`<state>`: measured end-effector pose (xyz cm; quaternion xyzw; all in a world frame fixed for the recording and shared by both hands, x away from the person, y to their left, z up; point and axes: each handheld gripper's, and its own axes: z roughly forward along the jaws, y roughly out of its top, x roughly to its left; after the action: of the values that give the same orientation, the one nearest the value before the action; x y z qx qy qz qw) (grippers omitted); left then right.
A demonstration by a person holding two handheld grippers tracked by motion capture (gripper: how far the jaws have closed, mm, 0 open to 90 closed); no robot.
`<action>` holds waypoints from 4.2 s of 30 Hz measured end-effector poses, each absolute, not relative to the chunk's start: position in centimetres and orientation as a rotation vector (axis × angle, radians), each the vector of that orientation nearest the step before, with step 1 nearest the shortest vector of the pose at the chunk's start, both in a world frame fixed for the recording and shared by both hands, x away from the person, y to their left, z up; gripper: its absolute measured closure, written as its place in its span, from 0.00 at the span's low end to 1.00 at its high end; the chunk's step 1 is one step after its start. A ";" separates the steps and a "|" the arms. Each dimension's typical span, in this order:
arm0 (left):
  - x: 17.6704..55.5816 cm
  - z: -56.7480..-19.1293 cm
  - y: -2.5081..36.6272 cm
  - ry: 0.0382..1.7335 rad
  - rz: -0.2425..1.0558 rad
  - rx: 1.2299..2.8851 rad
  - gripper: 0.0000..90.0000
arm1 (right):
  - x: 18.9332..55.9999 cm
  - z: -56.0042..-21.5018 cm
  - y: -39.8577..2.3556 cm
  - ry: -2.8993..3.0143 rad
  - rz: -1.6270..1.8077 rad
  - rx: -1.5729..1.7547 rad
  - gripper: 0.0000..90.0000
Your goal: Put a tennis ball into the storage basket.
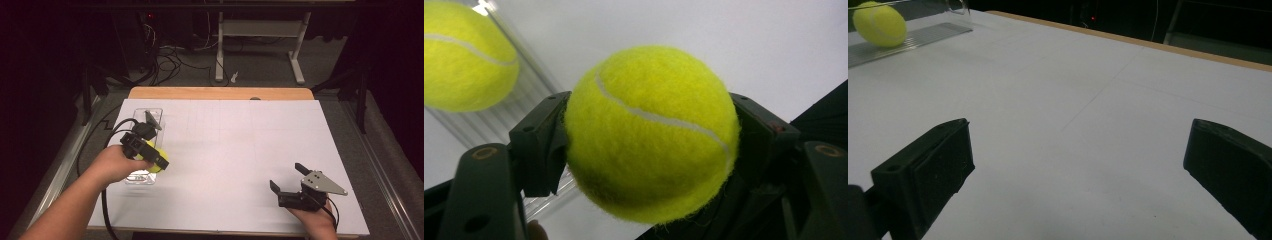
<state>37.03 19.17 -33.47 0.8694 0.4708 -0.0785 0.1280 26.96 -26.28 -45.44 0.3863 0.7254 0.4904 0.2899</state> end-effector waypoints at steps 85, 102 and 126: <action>39.6 -37.1 23.7 1.700 -0.224 2.538 0.30 | 27.0 -45.4 -26.3 1.948 1.302 1.021 0.00; 39.6 -36.7 23.6 1.652 -0.255 2.526 0.21 | 27.0 -45.4 -26.3 1.946 1.301 1.019 0.00; 39.2 -35.9 22.7 1.625 -0.196 2.566 0.01 | 27.0 -45.4 -26.1 1.949 1.301 1.016 0.01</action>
<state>39.19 22.71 -35.94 0.8420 0.5334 -0.0643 0.0490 27.00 -26.14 -45.40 0.3808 0.7304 0.4876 0.2896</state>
